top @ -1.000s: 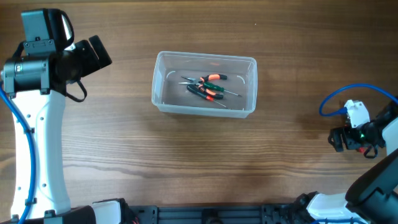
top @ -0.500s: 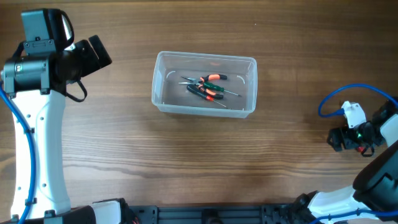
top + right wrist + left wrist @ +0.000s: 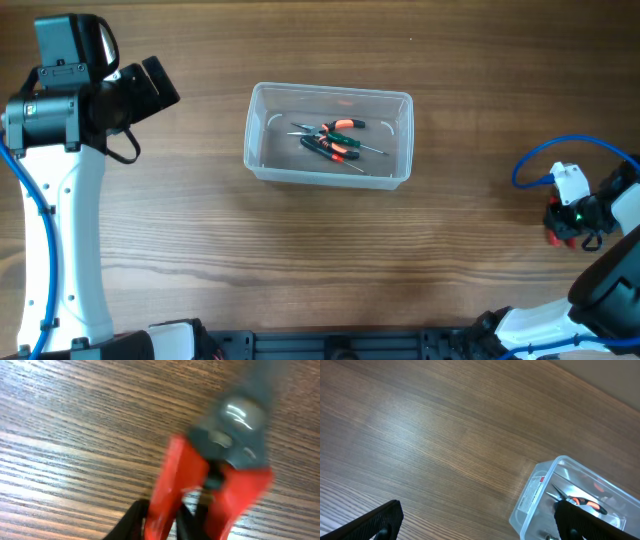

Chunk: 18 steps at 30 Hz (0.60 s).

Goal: Pack container
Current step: 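Close the right gripper on the red wire cutters' handles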

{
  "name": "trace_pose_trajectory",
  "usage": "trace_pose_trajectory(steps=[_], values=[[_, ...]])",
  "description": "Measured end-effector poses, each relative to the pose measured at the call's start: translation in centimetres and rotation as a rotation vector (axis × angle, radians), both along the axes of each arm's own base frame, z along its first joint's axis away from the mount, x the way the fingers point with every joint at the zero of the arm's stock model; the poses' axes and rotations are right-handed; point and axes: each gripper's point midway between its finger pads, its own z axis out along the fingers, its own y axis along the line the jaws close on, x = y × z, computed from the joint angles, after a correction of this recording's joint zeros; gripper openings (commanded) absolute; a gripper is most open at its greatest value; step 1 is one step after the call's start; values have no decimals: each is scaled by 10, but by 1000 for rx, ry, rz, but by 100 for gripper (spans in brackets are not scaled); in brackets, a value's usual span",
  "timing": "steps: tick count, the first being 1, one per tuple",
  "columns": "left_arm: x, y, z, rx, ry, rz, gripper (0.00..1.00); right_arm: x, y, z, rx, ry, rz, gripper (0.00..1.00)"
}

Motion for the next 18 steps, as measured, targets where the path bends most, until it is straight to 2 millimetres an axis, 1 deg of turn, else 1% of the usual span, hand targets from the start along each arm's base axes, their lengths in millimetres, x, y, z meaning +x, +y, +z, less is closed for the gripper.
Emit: trace_pose_trajectory(steps=[4, 14, 18], values=[[-1, 0, 0, 0, 3, 0, 100, 0, 0, 0, 0, -1, -1, 4], [-1, 0, -1, 0, 4, 0, 100, 1, -1, 0, 0, -5, -19, 4], [-1, 0, -1, 0, 4, 0, 100, 6, 2, 1, 14, -27, -22, 4]])
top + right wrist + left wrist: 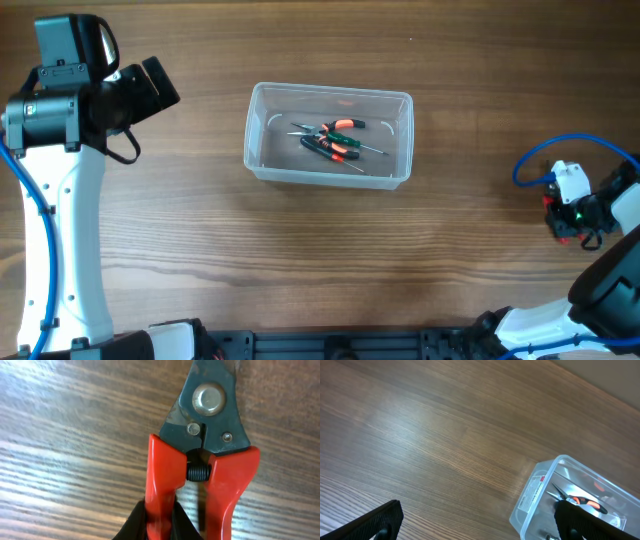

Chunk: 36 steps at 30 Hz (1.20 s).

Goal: Pack container
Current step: 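Close the right gripper on the red wire cutters' handles, then carry the red wire cutters over the container with the right gripper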

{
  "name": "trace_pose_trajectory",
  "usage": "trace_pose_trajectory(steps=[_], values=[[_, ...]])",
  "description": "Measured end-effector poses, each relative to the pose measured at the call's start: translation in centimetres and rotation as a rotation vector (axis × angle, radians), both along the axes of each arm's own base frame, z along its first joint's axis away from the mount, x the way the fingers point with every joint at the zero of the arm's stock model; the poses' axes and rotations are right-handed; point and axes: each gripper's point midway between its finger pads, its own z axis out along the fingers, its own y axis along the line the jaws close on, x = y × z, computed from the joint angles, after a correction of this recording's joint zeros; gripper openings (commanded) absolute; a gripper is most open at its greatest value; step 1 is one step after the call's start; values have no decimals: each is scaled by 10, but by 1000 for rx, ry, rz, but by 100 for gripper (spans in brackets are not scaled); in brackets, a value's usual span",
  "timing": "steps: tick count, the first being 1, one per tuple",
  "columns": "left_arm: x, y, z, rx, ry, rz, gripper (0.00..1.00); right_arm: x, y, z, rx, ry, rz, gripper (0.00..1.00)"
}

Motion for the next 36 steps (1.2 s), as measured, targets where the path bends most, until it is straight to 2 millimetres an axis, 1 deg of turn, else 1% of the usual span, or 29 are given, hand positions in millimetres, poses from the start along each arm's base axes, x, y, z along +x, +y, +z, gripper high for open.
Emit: trace_pose_trajectory(steps=[2, 3, 6, 7, 8, 10, 11, 13, 14, 15, 17, 18, 20, 22, 24, 25, 28, 30, 32, 34, 36], values=[[0, 0, 0, 0, 0, 0, 100, 6, 2, 5, 3, -20, -1, 4], [0, 0, 0, 0, 0, 0, 100, 12, 2, 11, -2, -37, 0, 4], [0, 0, 0, 0, 0, 0, 100, 32, 4, 40, -36, -98, 17, 4], [0, 0, 0, 0, 0, 0, 100, 43, 6, 56, -56, -134, 37, 4], [0, 0, 0, 0, 0, 0, 100, 50, 10, 67, -69, -161, 53, 4], [0, 0, 0, 0, 0, 0, 100, 63, 22, 89, -88, -200, 100, 4], [0, 0, 0, 0, 0, 0, 100, 71, 32, 101, -94, -222, 135, 4], [0, 0, 0, 0, 0, 0, 100, 82, 52, 118, -95, -251, 189, 4], [0, 0, 0, 0, 0, 0, 100, 90, 66, 128, -92, -264, 225, 4], [0, 0, 0, 0, 0, 0, 100, 107, 95, 146, -85, -306, 292, 4], [0, 0, 0, 0, 0, 0, 100, 122, 123, 162, -72, -343, 334, 4], [0, 0, 0, 0, 0, 0, 100, 130, 142, 172, -64, -371, 370, 4], [0, 0, 0, 0, 0, 0, 100, 145, 187, 192, -45, -437, 468, 4], [0, 0, 0, 0, 0, 0, 100, 154, 236, 210, -22, -503, 577, 4], [0, 0, 0, 0, 0, 0, 100, 154, 271, 219, -2, -543, 655, 4], [0, 0, 0, 0, 0, 0, 100, 152, 292, 222, 13, -560, 703, 4], [0, 0, 0, 0, 0, 0, 100, 137, 343, 224, 53, -576, 828, 4], [0, 0, 0, 0, 0, 0, 100, 127, 365, 223, 69, -575, 889, 4], [0, 0, 0, 0, 1, 0, 100, 120, 383, 218, 85, -563, 942, 4], [-1, 0, -1, -1, 6, 0, 100, 114, 399, 204, 109, -526, 987, 4], [-2, 0, -1, -1, 10, 0, 100, 111, 410, 184, 136, -471, 1026, 4]])
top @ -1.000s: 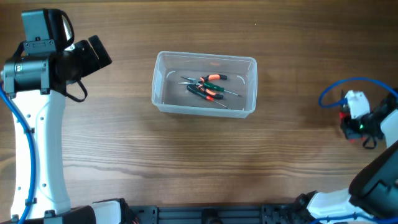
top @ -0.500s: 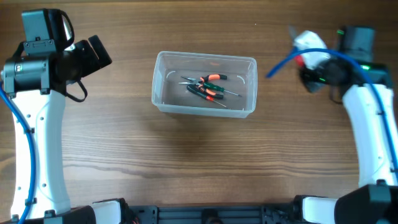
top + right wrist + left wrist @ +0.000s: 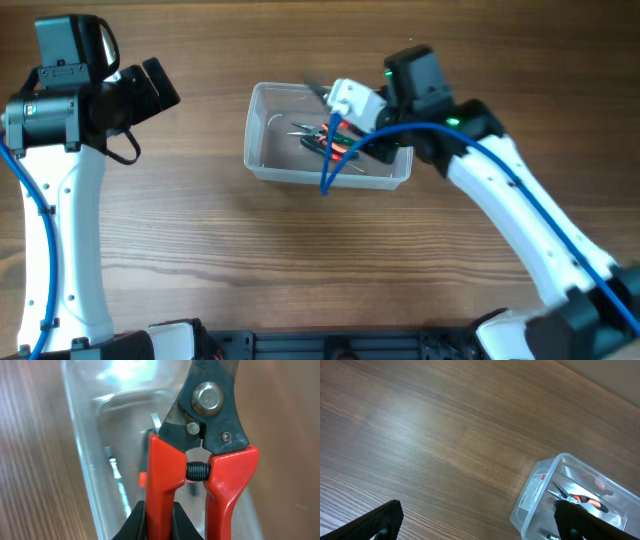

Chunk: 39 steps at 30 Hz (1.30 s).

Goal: Pack container
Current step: 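Carry the red wire cutters over the container with the right gripper, then lower the cutters into the container and open the right gripper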

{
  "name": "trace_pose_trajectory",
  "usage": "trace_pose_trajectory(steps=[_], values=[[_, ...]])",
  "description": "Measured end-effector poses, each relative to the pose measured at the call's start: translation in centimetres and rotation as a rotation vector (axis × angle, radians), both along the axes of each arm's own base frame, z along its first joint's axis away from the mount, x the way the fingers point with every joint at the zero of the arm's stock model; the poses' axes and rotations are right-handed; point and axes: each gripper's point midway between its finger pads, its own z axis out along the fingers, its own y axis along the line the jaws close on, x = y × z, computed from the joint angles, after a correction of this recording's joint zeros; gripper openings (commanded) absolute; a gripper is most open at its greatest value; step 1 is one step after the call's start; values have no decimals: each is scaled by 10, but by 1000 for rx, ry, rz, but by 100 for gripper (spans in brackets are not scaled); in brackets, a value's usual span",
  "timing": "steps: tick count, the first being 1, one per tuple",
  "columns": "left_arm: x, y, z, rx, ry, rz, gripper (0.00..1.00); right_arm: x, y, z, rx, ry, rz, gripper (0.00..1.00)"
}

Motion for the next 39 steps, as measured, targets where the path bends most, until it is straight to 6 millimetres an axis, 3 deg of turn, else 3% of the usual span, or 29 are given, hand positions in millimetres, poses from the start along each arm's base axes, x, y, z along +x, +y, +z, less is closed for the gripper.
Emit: trace_pose_trajectory(steps=[3, 4, 7, 12, 15, 16, 19, 23, 27, 30, 32, 34, 36, 39], values=[[-1, 0, 0, 0, 3, 0, 100, 0, 7, -36, -33, 83, 43, 4], [-1, 0, -1, -1, 6, 0, 100, -1, 8, -63, -62, 140, 61, 4], [-1, 0, -1, -1, 6, 0, 100, -2, 9, -96, -100, 205, 91, 4], [-1, 0, -1, -1, 6, 0, 100, -7, 7, -140, -151, 290, 128, 4], [-1, 0, -1, -1, 7, 0, 100, -10, 8, -143, -148, 308, 142, 4], [-1, 0, -1, -1, 7, 0, 100, -8, 8, -143, -147, 304, 142, 9], [-1, 0, -1, -1, 7, 0, 100, -8, 8, -143, -146, 301, 141, 52], [-2, 0, -1, -1, 8, 0, 100, -5, 10, -143, -142, 298, 141, 63], [-2, 0, -1, -1, 8, 0, 100, 10, 17, -125, -111, 273, 91, 68], [-2, 0, -1, -1, 8, 0, 100, 28, 23, -92, -65, 220, 18, 78], [-2, 0, -1, -1, 8, 0, 100, 39, 26, -54, -13, 168, -56, 84], [-1, 0, -1, 0, 5, 0, 100, 45, 25, -13, 45, 117, -134, 100], [2, 0, 1, 2, -9, -2, 100, 47, 18, 32, 111, 58, -236, 100], [6, 0, 4, 21, -26, -27, 100, 47, -1, 77, 178, -7, -383, 100]])
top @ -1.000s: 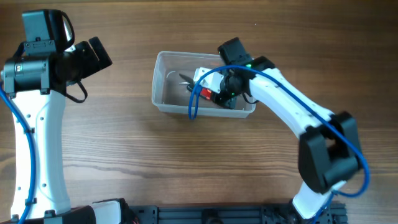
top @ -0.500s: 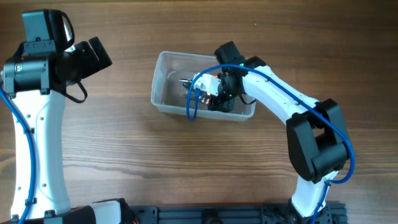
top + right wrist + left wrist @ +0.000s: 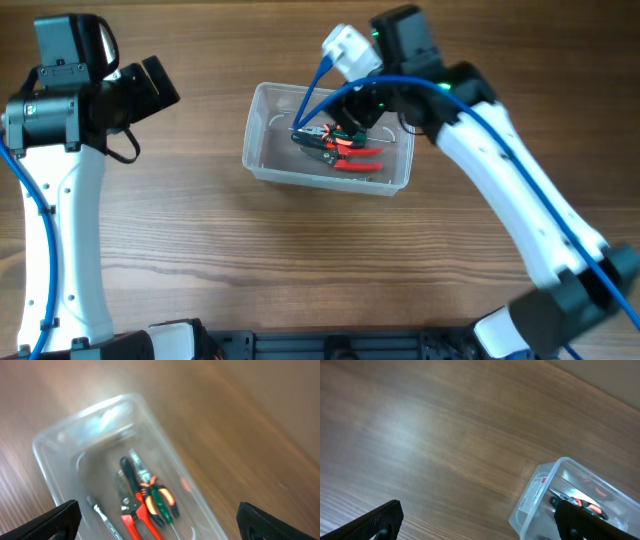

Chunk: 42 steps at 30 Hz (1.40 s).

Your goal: Pack container

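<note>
The clear plastic container point(image 3: 256, 150) sits at the table's middle. Red-handled cutters point(image 3: 357, 160) lie inside it beside orange-and-black pliers point(image 3: 335, 128) and a green screwdriver. My right gripper point(image 3: 355, 106) hangs open just above the container with nothing between its fingers. In the right wrist view the cutters point(image 3: 134, 516), pliers point(image 3: 146, 494) and screwdriver point(image 3: 162, 502) lie below the right gripper point(image 3: 157, 512). My left gripper point(image 3: 160, 84) stands open and empty at the far left, well away from the container point(image 3: 534, 499).
A thin metal tool point(image 3: 102, 515) lies along the container's floor beside the cutters. The right arm's blue cable point(image 3: 310, 95) loops over the container's left half. Bare wooden table point(image 3: 300, 260) surrounds the container.
The right gripper, then shut on the red cutters over the container, is now open. The cutters lie inside the container. The left arm has not moved.
The right gripper was shut on the red cutters at the table's far right edge, low on the wood. Then it held them over the container. Now the cutters rest in the container and the gripper is open above them.
</note>
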{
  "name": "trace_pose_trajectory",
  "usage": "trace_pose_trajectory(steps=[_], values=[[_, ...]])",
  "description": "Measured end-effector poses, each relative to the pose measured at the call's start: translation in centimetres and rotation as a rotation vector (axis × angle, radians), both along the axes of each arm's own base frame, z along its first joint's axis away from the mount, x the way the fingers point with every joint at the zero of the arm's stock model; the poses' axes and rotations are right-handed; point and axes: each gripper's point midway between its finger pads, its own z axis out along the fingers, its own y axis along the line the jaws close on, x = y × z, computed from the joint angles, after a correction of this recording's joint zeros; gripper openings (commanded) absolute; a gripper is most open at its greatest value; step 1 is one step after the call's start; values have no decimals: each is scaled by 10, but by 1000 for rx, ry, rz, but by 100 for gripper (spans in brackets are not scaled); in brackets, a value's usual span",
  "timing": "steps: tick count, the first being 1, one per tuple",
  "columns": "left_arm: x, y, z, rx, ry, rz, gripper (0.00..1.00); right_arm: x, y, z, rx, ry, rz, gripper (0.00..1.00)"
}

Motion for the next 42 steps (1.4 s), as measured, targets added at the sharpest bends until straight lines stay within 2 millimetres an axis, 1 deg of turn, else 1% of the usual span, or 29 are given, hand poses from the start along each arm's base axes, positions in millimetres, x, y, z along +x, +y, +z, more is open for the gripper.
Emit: trace_pose_trajectory(steps=[2, 3, 5, 7, 8, 9, 12, 14, 16, 17, 18, 21, 23, 25, 28, 29, 30, 31, 32, 33, 35, 37, 38, 39, 42], values=[[5, -3, 4, 34, -20, -54, 100, 2, -26, 27, 40, -37, -146, 100], [8, -8, 5, 51, -26, -93, 100, 4, -42, 36, 57, -51, -219, 100], [11, -20, 7, 77, -37, -174, 100, 12, -76, 49, 88, -69, -354, 100], [16, -37, 9, 102, -50, -260, 100, 19, -114, 56, 116, -77, -485, 100], [18, -48, 7, 116, -50, -310, 100, 24, -140, 58, 124, -79, -567, 100], [19, -55, 5, 126, -48, -346, 100, 27, -160, 58, 129, -81, -626, 100], [25, -84, -12, 155, -5, -462, 100, 30, -233, 55, 128, -76, -830, 100], [26, -96, -24, 164, 31, -500, 100, 24, -266, 51, 116, -61, -917, 100], [21, -102, -35, 166, 81, -519, 100, 10, -296, 41, 92, -9, -1006, 100], [17, -103, -38, 164, 102, -519, 100, 3, -305, 36, 82, 17, -1038, 100], [13, -102, -39, 161, 116, -516, 100, -3, -311, 32, 78, 40, -1061, 100], [2, -99, -36, 155, 132, -495, 100, -14, -318, 30, 83, 67, -1098, 100], [-6, -97, -27, 151, 120, -480, 100, -22, -317, 39, 98, 43, -1103, 100], [-17, -95, -17, 150, 99, -468, 100, -37, -312, 48, 113, 13, -1098, 100], [-39, -91, 0, 146, 31, -451, 100, -77, -293, 59, 142, -58, -1061, 100], [-49, -89, 3, 143, 13, -445, 100, -80, -291, 59, 144, -63, -1056, 100], [-59, -87, 5, 141, -6, -439, 100, -104, -277, 54, 154, -78, -1020, 100], [-66, -86, 6, 141, -23, -431, 100, -113, -271, 53, 164, -101, -1000, 100], [-73, -83, 6, 146, -41, -421, 100, -124, -263, 45, 170, -111, -975, 100], [-83, -79, 3, 151, -53, -406, 100, -137, -255, 31, 167, -98, -949, 100], [-98, -72, -4, 166, -87, -378, 100, -156, -243, 7, 158, -72, -908, 100], [-111, -65, -14, 180, -122, -350, 100, -170, -235, -17, 148, -46, -874, 100], [-119, -61, -23, 188, -132, -335, 100, -175, -232, -26, 147, -43, -860, 100], [-124, -58, -29, 194, -140, -324, 100, -179, -229, -33, 151, -49, -846, 100], [-138, -51, -51, 211, -164, -298, 100, -184, -225, -42, 172, -86, -826, 100]])
